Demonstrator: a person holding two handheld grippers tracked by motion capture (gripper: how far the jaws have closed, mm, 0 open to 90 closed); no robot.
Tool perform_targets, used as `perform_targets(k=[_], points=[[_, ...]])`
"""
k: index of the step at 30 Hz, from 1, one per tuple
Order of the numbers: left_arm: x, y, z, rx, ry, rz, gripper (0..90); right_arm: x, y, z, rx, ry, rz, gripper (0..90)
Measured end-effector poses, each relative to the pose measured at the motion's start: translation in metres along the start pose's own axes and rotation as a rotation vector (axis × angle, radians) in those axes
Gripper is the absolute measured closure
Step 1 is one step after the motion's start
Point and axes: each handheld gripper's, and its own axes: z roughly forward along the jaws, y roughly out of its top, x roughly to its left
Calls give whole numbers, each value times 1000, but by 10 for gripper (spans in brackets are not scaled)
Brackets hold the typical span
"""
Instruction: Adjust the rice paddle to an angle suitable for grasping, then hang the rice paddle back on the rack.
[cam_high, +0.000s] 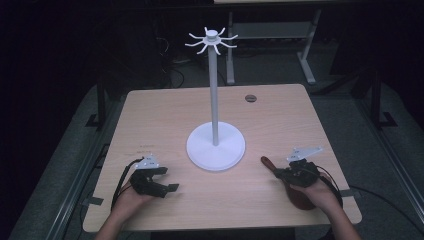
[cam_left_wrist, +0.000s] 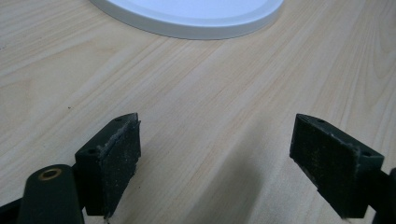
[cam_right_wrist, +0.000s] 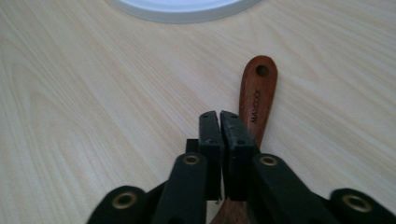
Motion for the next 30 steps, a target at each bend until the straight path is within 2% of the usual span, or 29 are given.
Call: perform_targets(k=[1, 4, 6, 8, 10, 16, 17, 18, 24, 27, 30], points=[[0, 0, 0, 1, 1, 0, 157, 0, 1, -2, -6, -15, -5, 791], [0, 0, 0, 1, 0, 1, 157, -2, 3, -8, 32, -48, 29, 674], [0, 0, 0, 0, -1, 0, 157, -3, 6, -12, 54, -73, 40, 632], [0, 0, 0, 1, -1, -1, 157, -3, 7, -13, 69, -72, 57, 604], [-1, 0, 1, 1, -3, 3, 157, -2, 13, -11, 139, -72, 62, 572], [-1, 0, 1, 7, -6, 4, 157, -2, 25, -1, 248, -76, 78, 557], [-1, 0, 1, 7, -6, 4, 157, -2, 25, -1, 248, -76, 78, 557], [0, 0, 1, 7, -5, 11, 157, -2, 29, 2, 286, -87, 95, 569], [0, 0, 1, 8, -5, 11, 156, -3, 42, 15, 410, -108, 101, 619], [0, 0, 1, 8, -6, 11, 157, -4, 44, 21, 456, -105, 105, 640], [0, 0, 1, 7, -6, 9, 157, -5, 43, 25, 475, -111, 112, 669]])
